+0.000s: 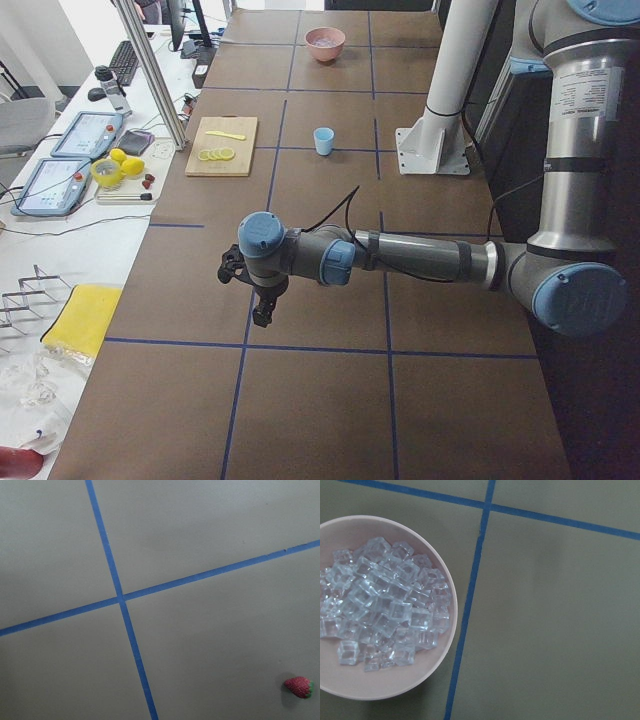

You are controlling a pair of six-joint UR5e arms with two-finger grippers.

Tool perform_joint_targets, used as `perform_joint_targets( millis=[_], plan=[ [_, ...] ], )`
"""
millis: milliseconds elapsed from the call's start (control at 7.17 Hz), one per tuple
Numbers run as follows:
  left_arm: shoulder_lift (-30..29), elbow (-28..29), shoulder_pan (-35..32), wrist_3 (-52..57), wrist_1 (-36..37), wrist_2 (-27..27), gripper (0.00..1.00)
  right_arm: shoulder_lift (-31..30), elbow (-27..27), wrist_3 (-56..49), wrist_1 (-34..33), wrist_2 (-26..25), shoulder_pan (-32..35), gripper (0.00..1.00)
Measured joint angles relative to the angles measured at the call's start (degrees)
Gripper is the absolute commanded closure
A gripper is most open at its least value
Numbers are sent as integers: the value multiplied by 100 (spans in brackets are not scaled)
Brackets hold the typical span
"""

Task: Put ice and strawberries in cup
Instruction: 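Move the left gripper in toward the small strawberry, then lower the left gripper onto the strawberry and close it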

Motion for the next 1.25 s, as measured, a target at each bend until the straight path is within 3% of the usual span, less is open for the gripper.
perform_joint_targets(
  millis=[418, 836, 1255],
  plan=[
    [14, -86, 196, -352, -260, 5, 0, -72, 61, 230, 46, -23, 144, 1],
    [118, -4, 1097, -2085, -1363, 145, 0, -69, 63, 311, 103, -46, 150, 1],
    [177, 67, 2555, -4143, -2694, 1191, 0, -68, 49, 317, 123, -47, 146, 1]
  ],
)
